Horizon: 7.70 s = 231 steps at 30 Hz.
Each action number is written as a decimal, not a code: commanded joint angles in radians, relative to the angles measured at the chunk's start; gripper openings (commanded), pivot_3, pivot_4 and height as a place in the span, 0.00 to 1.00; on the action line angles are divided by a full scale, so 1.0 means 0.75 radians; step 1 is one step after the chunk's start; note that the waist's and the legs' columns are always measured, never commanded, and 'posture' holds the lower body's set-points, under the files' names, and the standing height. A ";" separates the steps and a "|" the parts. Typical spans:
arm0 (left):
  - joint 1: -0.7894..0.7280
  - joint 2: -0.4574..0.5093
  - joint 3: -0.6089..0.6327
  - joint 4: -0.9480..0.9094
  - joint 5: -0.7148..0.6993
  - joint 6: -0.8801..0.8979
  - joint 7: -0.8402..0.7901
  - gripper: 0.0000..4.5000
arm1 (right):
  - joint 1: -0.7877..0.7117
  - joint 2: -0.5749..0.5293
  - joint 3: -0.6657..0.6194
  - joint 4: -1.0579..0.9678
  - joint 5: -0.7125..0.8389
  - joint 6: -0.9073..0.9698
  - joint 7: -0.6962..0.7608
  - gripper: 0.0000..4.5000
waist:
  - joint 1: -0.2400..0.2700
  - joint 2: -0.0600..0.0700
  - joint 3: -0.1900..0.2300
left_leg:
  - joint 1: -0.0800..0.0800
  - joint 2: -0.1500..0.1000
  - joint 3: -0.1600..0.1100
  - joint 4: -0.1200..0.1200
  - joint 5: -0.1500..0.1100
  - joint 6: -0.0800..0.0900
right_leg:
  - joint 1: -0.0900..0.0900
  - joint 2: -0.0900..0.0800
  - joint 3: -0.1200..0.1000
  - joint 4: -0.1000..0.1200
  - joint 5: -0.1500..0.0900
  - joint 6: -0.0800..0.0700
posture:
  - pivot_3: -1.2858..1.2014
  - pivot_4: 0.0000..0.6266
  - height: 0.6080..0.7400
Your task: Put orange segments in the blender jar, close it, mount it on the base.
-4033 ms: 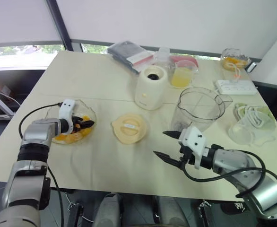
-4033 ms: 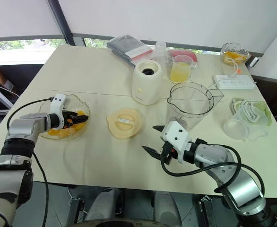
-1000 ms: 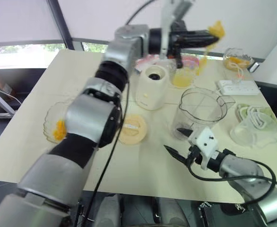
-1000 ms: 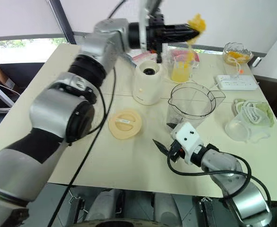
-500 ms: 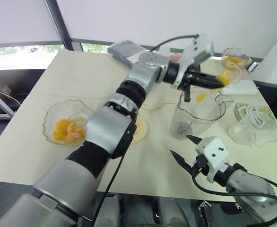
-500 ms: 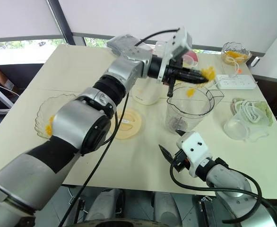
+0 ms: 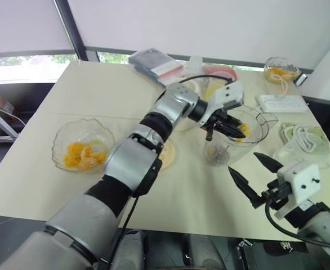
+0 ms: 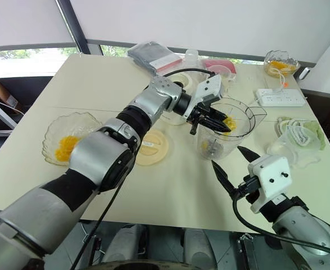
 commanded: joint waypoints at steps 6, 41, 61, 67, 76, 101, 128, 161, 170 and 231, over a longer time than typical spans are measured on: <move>-0.007 0.001 0.027 -0.016 -0.005 -0.022 0.047 0.90 | 0.049 -0.129 -0.050 -0.053 0.146 -0.078 -0.133 0.87 | 0.001 0.000 0.000 | 0.000 0.000 0.000 0.000 0.000 0.000 | 0.000 0.000 0.000 0.000 0.000 0.000 | 0.52 0.24 1.00; 0.838 0.375 0.123 -1.144 -0.218 0.301 0.242 0.90 | 0.077 0.322 -0.154 0.168 -0.340 -0.181 -0.275 0.87 | 0.000 0.005 -0.003 | 0.002 0.002 -0.002 0.000 0.000 0.000 | 0.001 -0.002 0.001 0.004 0.003 0.005 | 0.52 0.24 1.00; 1.298 0.565 -0.007 -1.807 -0.401 0.591 0.364 0.90 | -0.347 0.453 -0.386 0.854 -0.409 -0.227 -0.408 0.87 | -0.009 0.014 -0.006 | 0.025 0.003 0.000 0.000 0.001 -0.003 | 0.020 -0.002 0.004 0.003 0.001 -0.004 | 0.52 0.24 1.00; 1.327 0.584 -0.021 -1.867 -0.419 0.627 0.426 0.90 | -0.463 0.424 -0.388 1.061 -0.439 -0.217 -0.434 0.87 | -0.008 0.016 -0.006 | 0.024 0.003 0.000 -0.001 0.001 -0.002 | 0.020 -0.002 0.005 0.002 0.001 -0.004 | 0.52 0.24 1.00; 1.341 0.605 -0.026 -1.895 -0.426 0.637 0.495 0.90 | -0.603 0.398 -0.395 1.290 -0.447 -0.281 -0.461 0.87 | -0.016 0.019 -0.006 | 0.024 0.002 0.001 -0.001 0.001 -0.002 | 0.019 -0.002 0.006 0.002 0.001 -0.004 | 0.52 0.24 1.00; 1.363 0.649 -0.073 -1.920 -0.405 0.552 0.575 0.90 | -0.893 0.274 -0.389 1.751 -0.429 -0.463 -0.473 0.87 | -0.021 0.020 -0.004 | 0.024 0.002 0.002 -0.003 0.001 -0.002 | 0.019 -0.001 0.008 -0.001 0.001 -0.003 | 0.52 0.24 1.00; 1.360 0.662 -0.103 -1.911 -0.395 0.521 0.596 0.91 | -0.912 0.247 -0.397 1.795 -0.345 -0.509 -0.472 0.01 | -0.018 0.021 -0.003 | 0.022 0.003 0.003 -0.005 0.001 -0.002 | 0.018 -0.002 0.009 -0.004 0.000 -0.003 | 0.52 0.24 1.00; 1.375 0.672 -0.125 -1.925 -0.377 0.500 0.588 0.91 | -0.943 0.191 -0.370 1.857 -0.370 -0.535 -0.480 0.56 | -0.048 0.021 0.002 | 0.021 0.005 0.005 -0.010 0.001 -0.002 | 0.014 -0.002 0.012 -0.005 0.000 -0.003 | 0.52 0.24 1.00; 1.382 0.668 -0.129 -1.933 -0.374 0.499 0.600 0.91 | -1.043 0.124 -0.366 2.063 -0.367 -0.596 -0.466 0.56 | -0.048 0.021 0.002 | 0.022 0.002 0.006 -0.015 0.001 -0.002 | 0.014 -0.001 0.013 -0.008 0.000 -0.002 | 0.52 0.24 1.00; 1.089 0.549 -0.125 -1.443 -0.308 0.239 0.466 0.91 | -1.314 -0.343 -0.294 0.737 0.035 0.479 -0.246 0.01 | -0.013 0.024 0.004 | 0.011 0.001 0.006 -0.027 0.000 0.000 | 0.004 -0.001 0.014 -0.020 0.003 0.004 | 0.52 0.24 1.00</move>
